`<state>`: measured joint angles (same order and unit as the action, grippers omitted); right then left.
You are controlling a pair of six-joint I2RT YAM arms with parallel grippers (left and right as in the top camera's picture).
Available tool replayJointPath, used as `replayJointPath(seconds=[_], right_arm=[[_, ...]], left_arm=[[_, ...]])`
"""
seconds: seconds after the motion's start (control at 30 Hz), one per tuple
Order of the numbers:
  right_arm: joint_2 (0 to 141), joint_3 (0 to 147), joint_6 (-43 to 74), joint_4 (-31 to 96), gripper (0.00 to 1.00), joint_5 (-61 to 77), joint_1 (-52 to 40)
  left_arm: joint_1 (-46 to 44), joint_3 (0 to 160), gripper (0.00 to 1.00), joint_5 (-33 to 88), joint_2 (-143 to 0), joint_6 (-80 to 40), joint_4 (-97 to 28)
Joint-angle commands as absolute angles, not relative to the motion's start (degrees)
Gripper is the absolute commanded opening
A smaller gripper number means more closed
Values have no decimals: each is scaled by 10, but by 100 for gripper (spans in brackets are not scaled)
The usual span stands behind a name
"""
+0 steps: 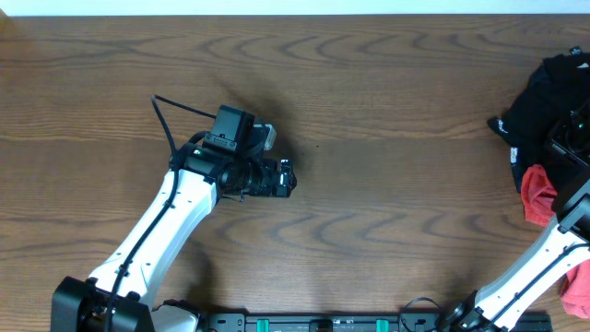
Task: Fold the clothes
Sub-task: 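Grasp the black polo shirt in the pile with the right gripper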
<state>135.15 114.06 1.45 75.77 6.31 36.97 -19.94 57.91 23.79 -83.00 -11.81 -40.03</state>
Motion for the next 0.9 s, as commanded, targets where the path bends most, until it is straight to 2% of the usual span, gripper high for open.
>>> replayJointPath(seconds=[0.0, 0.2, 0.4, 0.87], right_arm=[[1355, 1149, 26, 755, 1, 62, 371], [1351, 1151, 29, 762, 1, 86, 361], [1297, 1153, 21, 760, 1, 86, 312], [1100, 1160, 21, 765, 1, 60, 150]], left_arm=[[-200, 590, 97, 234, -832, -115, -399], [-201, 590, 97, 234, -832, -117, -392], [-201, 590, 82, 234, -832, -117, -387], [-201, 590, 81, 236, -832, -130, -387]])
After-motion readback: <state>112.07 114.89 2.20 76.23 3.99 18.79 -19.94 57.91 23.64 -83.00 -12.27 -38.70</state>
